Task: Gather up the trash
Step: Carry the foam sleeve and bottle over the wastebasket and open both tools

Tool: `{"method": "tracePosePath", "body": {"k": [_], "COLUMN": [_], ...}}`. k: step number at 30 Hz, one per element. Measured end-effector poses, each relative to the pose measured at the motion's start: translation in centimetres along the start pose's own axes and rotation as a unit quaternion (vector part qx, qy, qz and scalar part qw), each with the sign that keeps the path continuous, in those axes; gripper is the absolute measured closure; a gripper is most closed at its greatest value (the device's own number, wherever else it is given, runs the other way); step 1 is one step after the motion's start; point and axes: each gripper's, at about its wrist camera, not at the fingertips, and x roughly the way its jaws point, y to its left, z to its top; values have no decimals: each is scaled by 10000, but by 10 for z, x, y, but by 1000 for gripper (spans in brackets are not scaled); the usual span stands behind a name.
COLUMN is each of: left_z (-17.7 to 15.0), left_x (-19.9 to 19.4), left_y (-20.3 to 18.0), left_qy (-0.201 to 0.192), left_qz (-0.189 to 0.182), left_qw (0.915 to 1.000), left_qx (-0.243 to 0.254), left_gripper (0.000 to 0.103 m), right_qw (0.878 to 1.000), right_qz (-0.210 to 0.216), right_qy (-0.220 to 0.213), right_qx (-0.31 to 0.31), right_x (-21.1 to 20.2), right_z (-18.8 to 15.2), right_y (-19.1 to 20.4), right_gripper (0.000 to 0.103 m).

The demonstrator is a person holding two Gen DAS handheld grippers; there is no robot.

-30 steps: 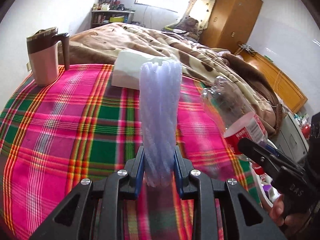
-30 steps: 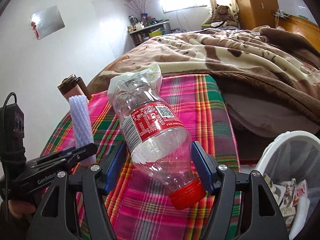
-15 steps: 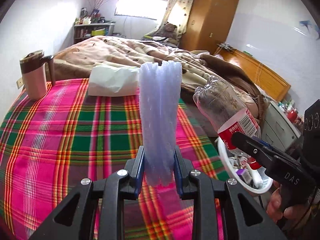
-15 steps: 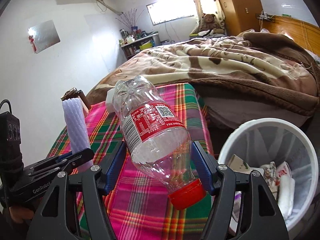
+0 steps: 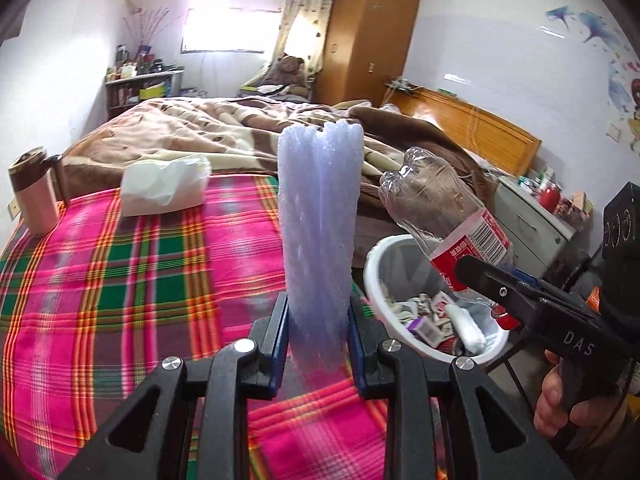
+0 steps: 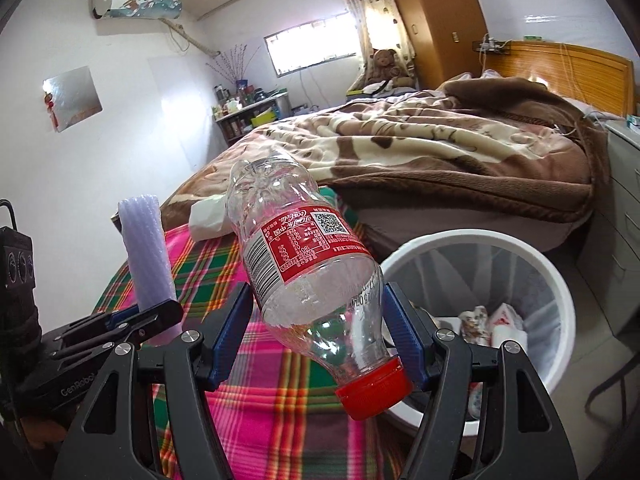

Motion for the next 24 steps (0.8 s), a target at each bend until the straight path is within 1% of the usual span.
{"method": "tracePosePath", "body": {"k": [8,12,16,24], "left_z": [2,4,5,7], "left_x": [8,19,32,58], "left_y": [-33,-49,-64,-93], "left_qy": [-9,48,164,384], "left_qz": [-201,-286,-392,-484], "left_qw": [9994,9988,9978,9955], "left_qx": [283,401,504,724], "left_gripper": [76,76,76,76], "right_qw": [9983,9966,9941,9880], "right_qz": [-500,-715,-949,-1384], "right_qy": [-238,-257,-206,34], "right_qx": [186,321,473,680], "right_x": [-18,-20,-25,-22], "right_z": [-2,-3,-7,-13], "right_y": [-28,-43,-57,-83], "right_gripper": [35,35,35,35]}}
